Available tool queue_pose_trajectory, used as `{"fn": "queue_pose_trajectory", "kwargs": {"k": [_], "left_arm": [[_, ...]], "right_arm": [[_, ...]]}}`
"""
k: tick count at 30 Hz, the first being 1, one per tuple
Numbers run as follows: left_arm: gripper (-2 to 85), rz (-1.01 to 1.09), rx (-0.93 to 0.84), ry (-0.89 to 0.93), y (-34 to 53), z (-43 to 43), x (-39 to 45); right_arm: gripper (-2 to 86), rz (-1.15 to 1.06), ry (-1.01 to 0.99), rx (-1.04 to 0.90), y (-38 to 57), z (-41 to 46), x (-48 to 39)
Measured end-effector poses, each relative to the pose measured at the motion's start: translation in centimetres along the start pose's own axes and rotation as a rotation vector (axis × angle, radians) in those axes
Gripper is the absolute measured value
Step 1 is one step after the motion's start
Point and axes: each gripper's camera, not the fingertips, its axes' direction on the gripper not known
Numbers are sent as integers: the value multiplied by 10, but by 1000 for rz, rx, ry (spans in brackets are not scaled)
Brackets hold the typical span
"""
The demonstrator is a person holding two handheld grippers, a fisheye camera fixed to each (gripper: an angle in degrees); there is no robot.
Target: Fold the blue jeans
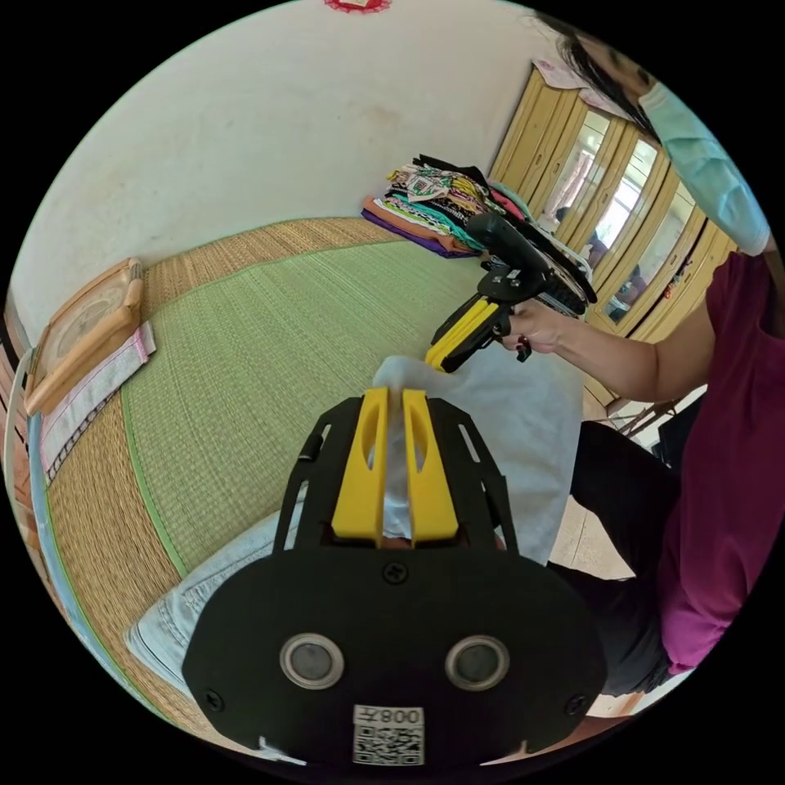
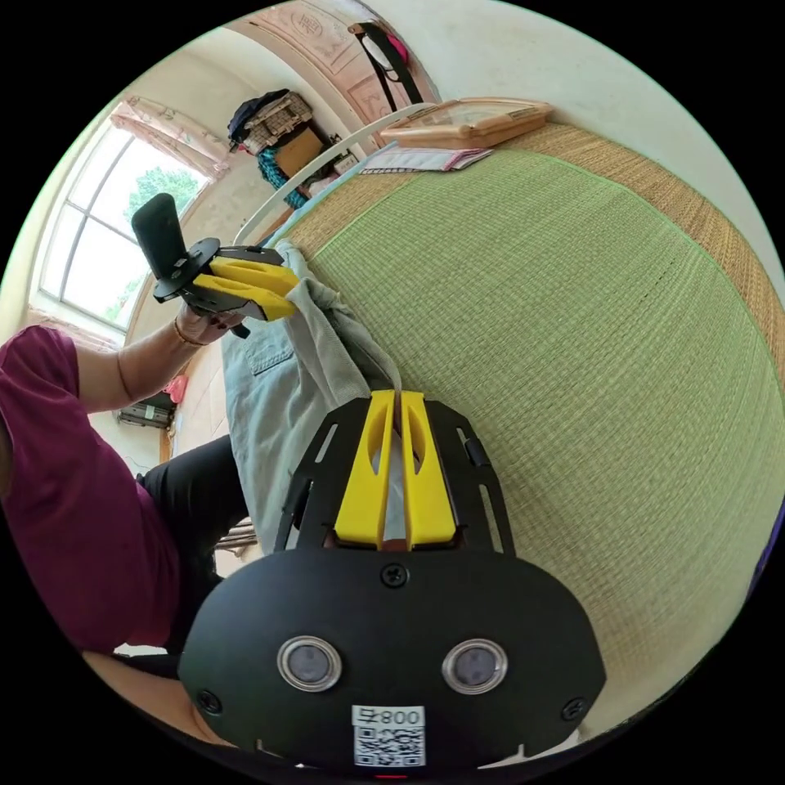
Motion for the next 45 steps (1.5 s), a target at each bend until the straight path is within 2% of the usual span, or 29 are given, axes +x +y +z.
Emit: {"fn": "queue_pose_trajectory", "kwargs": {"k": [2,6,10,14,19,21,23,25,31,34,36,39,40,43,45], "left_arm": [[12,-74,-6,7,0,9,-15],[5,-81,-29,5,3,17,-11],[2,-107,-211,-89,18,50,-8],[1,-176,-131,-73,16,47,-6],[1,-84,-34,29,-11,59,31],[1,-32,-72,25,-23,79,47],[0,-40,-159,-55,-31,112,55],[0,-59,-239,-96,-30,139,52],[1,-113,-225,-53,-47,148,68],[1,-77,-154,-9,-64,151,94],[1,-53,-174,9,-76,169,109],[1,-15,-310,-75,-87,217,125],[1,-32,-263,-71,-89,220,127],[0,-86,-279,-47,-100,229,136],[0,-78,-256,-38,-105,235,147]], "right_arm": [[15,31,-12,-11,-7,10,7],[8,100,-67,14,-12,18,18],[4,159,-64,63,-9,11,22],[1,240,82,125,8,-13,10],[1,263,155,191,55,-24,-42],[0,307,234,167,75,-3,-65],[0,345,300,112,83,23,-72],[-1,350,328,153,92,39,-80],[1,405,276,170,93,58,-92],[1,435,372,205,97,59,-108],[1,479,410,195,103,70,-111],[1,506,354,236,112,82,-108],[1,520,333,235,112,82,-106],[1,553,445,259,121,80,-118],[1,579,438,222,132,97,-115]]}}
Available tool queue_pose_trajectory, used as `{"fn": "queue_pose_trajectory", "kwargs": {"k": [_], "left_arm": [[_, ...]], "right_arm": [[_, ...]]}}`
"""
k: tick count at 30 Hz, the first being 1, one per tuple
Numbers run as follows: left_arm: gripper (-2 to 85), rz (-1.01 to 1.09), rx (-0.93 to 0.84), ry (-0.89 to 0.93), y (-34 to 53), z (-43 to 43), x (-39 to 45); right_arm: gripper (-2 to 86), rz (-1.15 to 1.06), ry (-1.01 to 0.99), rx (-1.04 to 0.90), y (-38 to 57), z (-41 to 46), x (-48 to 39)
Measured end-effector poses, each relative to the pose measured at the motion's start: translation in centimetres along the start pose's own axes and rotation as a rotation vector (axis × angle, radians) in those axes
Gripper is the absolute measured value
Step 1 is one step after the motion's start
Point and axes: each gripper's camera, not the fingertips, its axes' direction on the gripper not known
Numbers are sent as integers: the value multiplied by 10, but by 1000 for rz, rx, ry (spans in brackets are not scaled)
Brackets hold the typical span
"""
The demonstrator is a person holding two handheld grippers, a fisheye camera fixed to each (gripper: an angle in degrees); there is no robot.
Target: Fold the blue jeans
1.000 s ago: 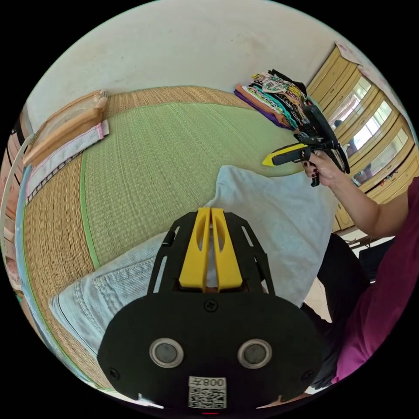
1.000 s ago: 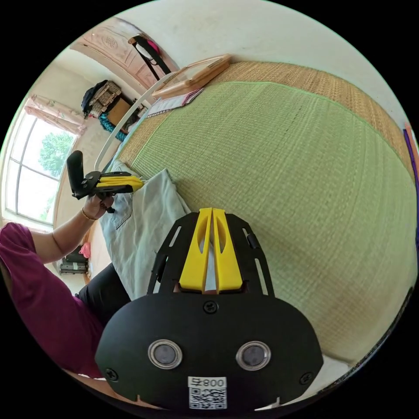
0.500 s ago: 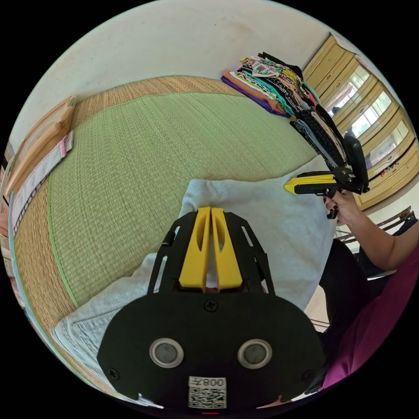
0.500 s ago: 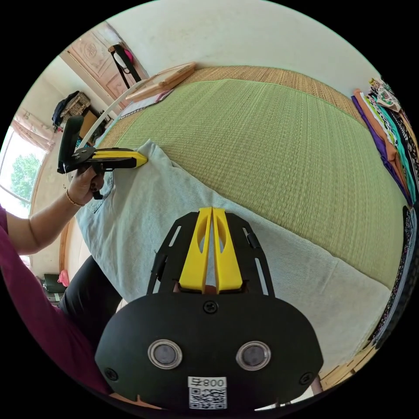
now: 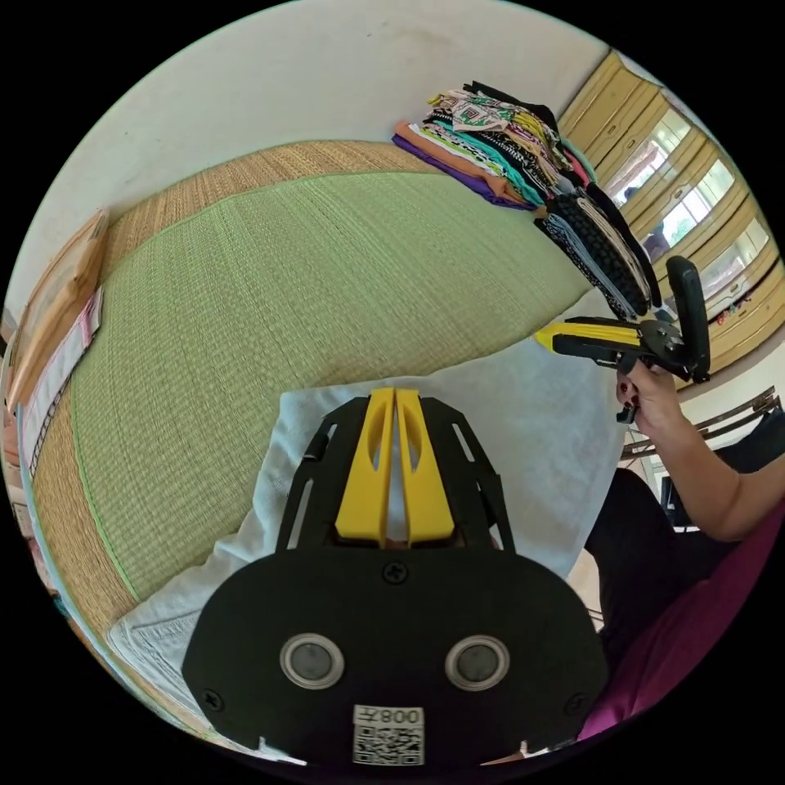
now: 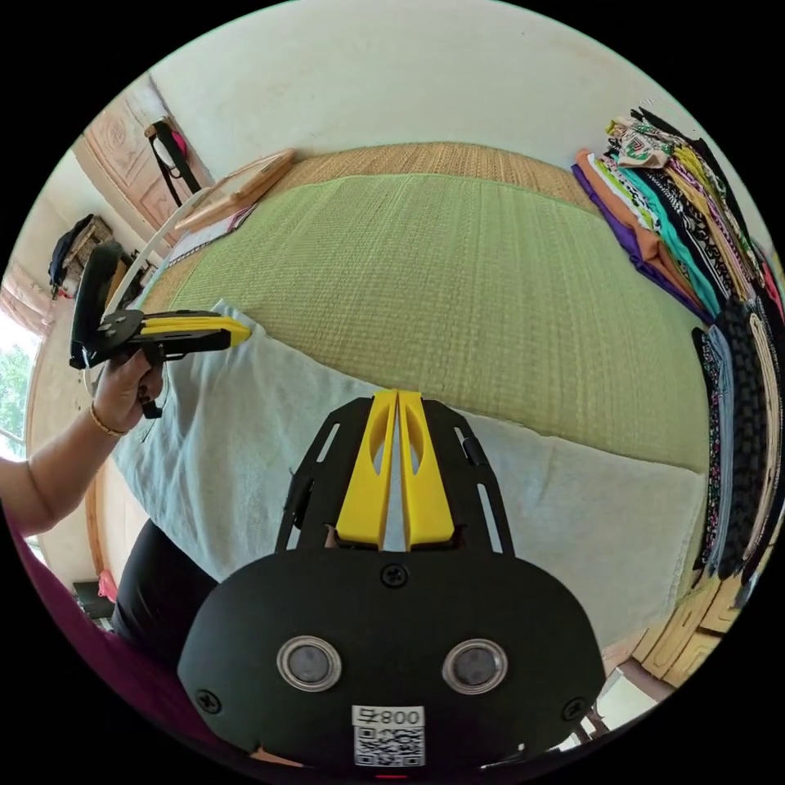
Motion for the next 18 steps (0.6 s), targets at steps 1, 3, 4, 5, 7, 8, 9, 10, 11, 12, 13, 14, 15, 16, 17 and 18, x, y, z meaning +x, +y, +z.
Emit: {"fn": "queue_pose_trajectory", "kwargs": {"k": [1,3,4,5,7,8,9,10,11,12,13,14,15,16,17,18], "left_arm": [[0,2,-25,-9,-5,10,8],[0,3,-45,-26,-10,24,17],[0,-12,-55,-24,-15,28,22],[0,-18,-58,-12,-20,30,28],[0,-10,-21,31,-25,29,41],[0,0,-8,58,-28,31,51],[0,6,-9,66,-30,34,56],[0,17,-28,75,-35,42,66],[0,18,-68,72,-39,56,76],[0,17,-95,69,-41,64,80],[0,16,-135,57,-44,79,87],[0,-7,-101,57,-46,80,92],[0,-25,-116,64,-48,83,94],[0,-39,-122,70,-53,85,100],[0,-38,-98,75,-57,85,109],[0,-35,-85,78,-59,84,114]], "right_arm": [[1,11,-17,-3,4,5,2],[1,58,-91,17,16,9,10],[1,70,-94,22,20,8,12],[1,89,-93,56,30,2,15],[1,121,-80,98,50,-9,27],[1,157,-61,116,66,-14,39],[1,199,-38,135,83,-18,54],[1,224,-26,141,92,-18,63],[1,280,-10,134,109,-15,81],[1,330,-18,103,124,-6,100],[1,350,-23,88,131,0,108],[1,376,-48,51,144,14,121],[1,401,-122,89,157,16,130],[1,413,-142,90,162,17,133],[1,414,-135,111,173,15,134],[1,421,-105,143,186,11,132]]}}
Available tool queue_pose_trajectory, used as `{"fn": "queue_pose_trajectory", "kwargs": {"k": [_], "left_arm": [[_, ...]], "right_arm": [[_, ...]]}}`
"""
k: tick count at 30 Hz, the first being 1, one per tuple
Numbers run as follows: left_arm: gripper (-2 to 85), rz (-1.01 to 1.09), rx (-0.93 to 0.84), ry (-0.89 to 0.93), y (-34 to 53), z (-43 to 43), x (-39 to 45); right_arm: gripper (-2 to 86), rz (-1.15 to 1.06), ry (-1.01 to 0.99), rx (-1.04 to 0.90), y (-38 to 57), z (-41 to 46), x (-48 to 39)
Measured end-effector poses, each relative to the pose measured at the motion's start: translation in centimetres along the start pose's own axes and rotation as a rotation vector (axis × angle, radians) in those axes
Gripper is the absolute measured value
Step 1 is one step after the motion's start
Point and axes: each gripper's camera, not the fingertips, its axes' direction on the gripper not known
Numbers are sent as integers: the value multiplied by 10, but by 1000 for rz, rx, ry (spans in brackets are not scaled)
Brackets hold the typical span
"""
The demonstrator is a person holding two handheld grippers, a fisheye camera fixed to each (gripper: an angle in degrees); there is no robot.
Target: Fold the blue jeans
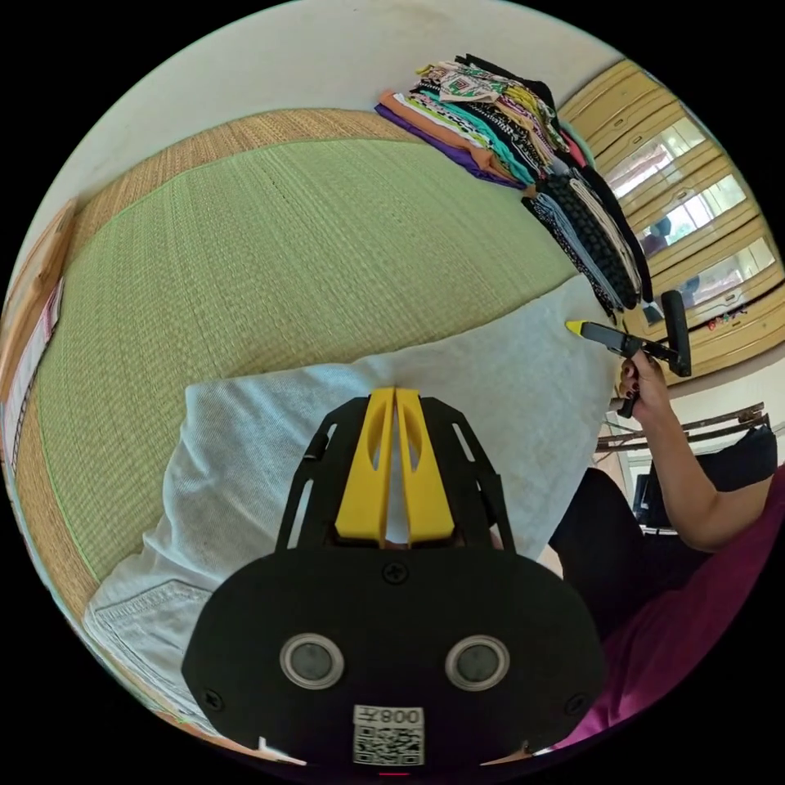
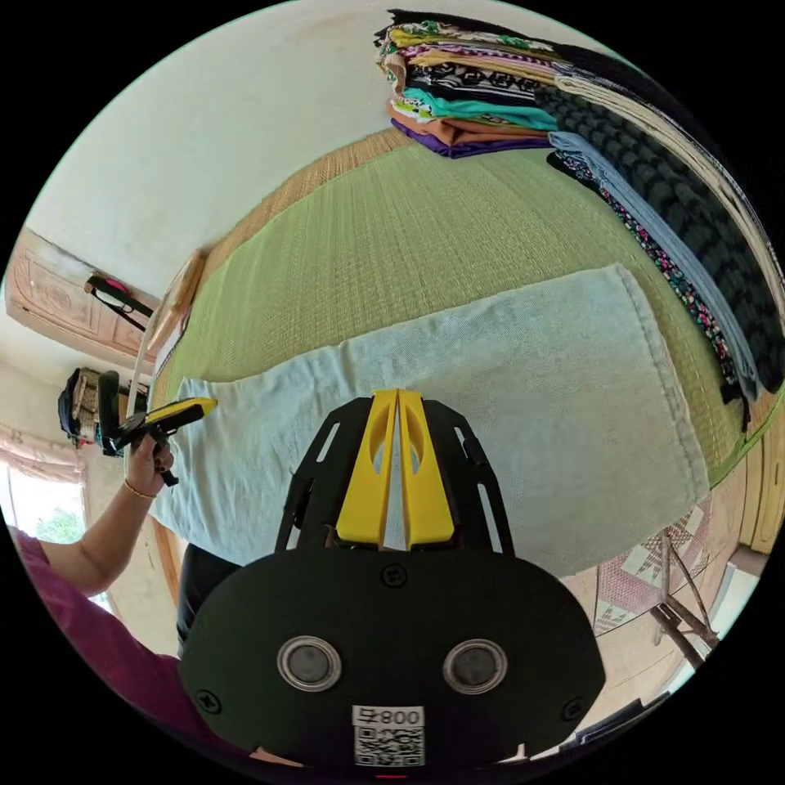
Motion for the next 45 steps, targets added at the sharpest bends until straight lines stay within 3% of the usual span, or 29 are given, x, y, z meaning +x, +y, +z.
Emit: {"fn": "queue_pose_trajectory", "kwargs": {"k": [4,7,14,18,26,45], "left_arm": [[0,-14,-117,23,-19,34,27],[1,-46,-65,52,-34,38,44],[6,156,-59,164,-93,75,144],[9,228,-89,229,-123,107,198],[11,305,-122,295,-170,157,297],[27,354,-163,343,-250,235,409]], "right_arm": [[1,56,-15,-7,35,15,30],[3,86,-101,52,69,14,52],[26,304,30,279,179,-27,128],[70,412,-45,330,233,-17,171],[82,418,-86,350,257,20,185],[70,434,-212,389,293,75,230]]}}
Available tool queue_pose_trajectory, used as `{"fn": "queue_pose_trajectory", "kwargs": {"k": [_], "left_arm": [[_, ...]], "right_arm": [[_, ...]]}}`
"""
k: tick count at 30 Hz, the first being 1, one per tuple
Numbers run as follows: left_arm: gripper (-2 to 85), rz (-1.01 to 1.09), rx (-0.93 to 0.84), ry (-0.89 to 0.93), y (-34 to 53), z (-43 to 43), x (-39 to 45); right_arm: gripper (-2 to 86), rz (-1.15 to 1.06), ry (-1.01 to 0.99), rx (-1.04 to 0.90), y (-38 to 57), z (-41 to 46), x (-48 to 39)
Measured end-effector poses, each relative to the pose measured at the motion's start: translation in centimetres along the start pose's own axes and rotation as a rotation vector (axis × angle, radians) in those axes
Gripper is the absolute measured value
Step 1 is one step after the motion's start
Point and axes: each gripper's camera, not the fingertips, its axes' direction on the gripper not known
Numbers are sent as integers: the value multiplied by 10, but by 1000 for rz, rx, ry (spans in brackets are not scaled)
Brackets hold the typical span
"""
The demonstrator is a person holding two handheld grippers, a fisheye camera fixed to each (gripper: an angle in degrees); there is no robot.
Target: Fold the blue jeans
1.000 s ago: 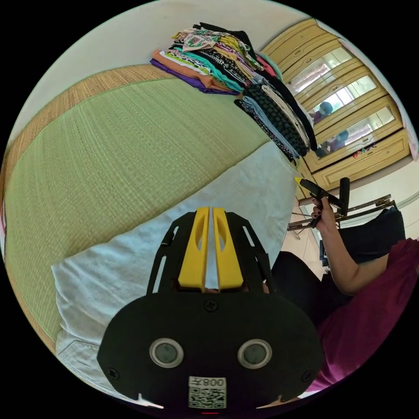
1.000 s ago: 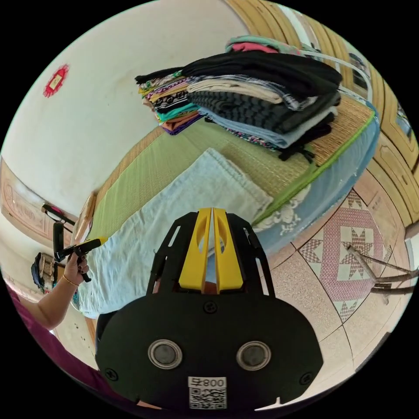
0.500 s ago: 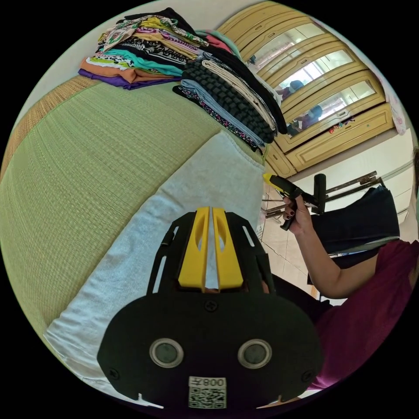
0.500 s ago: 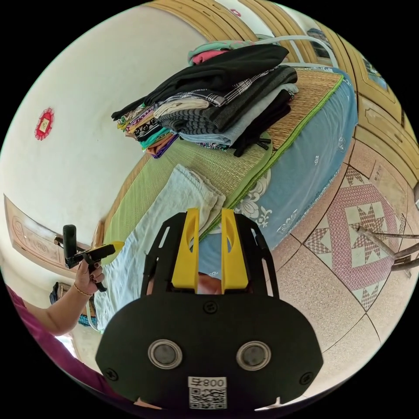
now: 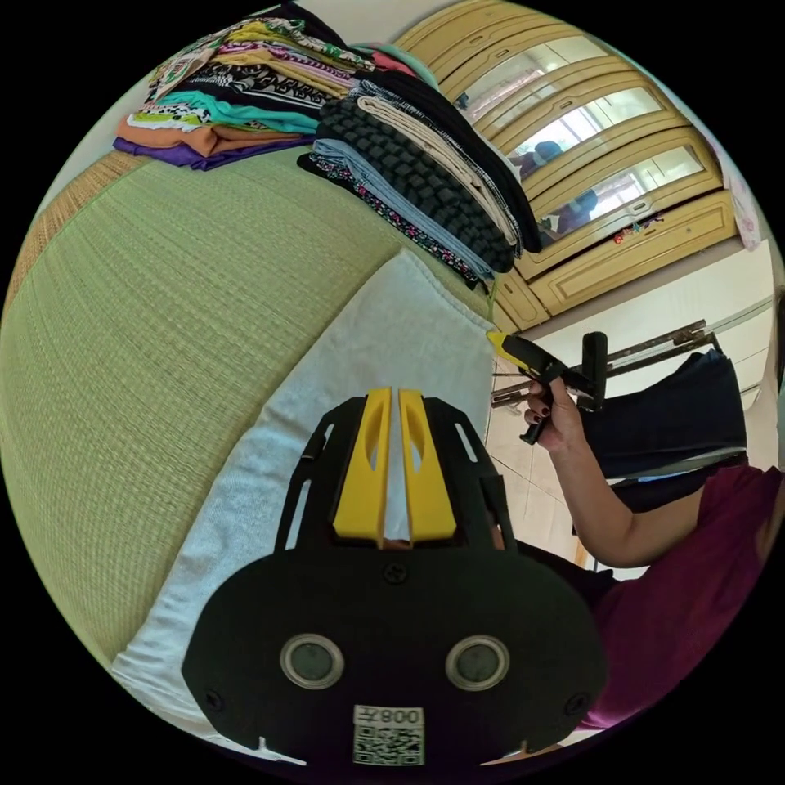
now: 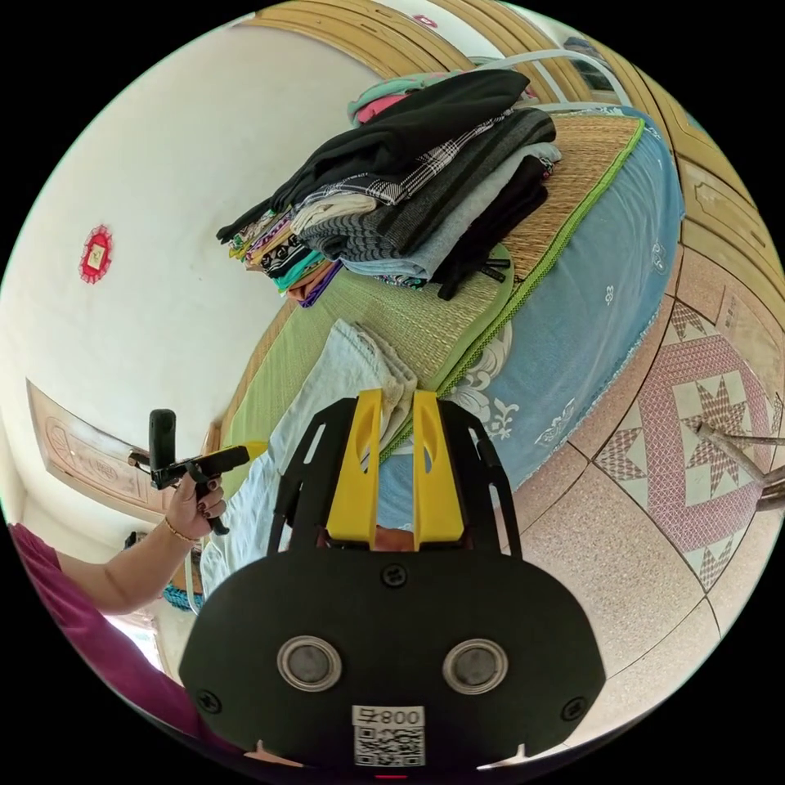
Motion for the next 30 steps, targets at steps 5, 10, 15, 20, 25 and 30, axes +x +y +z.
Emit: {"fn": "queue_pose_trajectory", "kwargs": {"k": [5,10,15,20,25,30], "left_arm": [[57,34,16,-12,-67,23,7],[73,91,-42,-52,-124,54,18],[77,147,-118,-103,-158,86,33],[64,218,-137,-133,-162,91,40],[38,210,-182,-105,-162,88,38],[29,181,-132,-19,-150,61,30]], "right_arm": [[67,-4,-18,0,1,3,12],[66,13,-50,3,0,6,29],[64,11,-72,8,-7,8,42],[64,22,-98,18,-15,7,53],[63,40,-103,19,-29,3,59],[62,35,-149,25,-52,-15,56]]}}
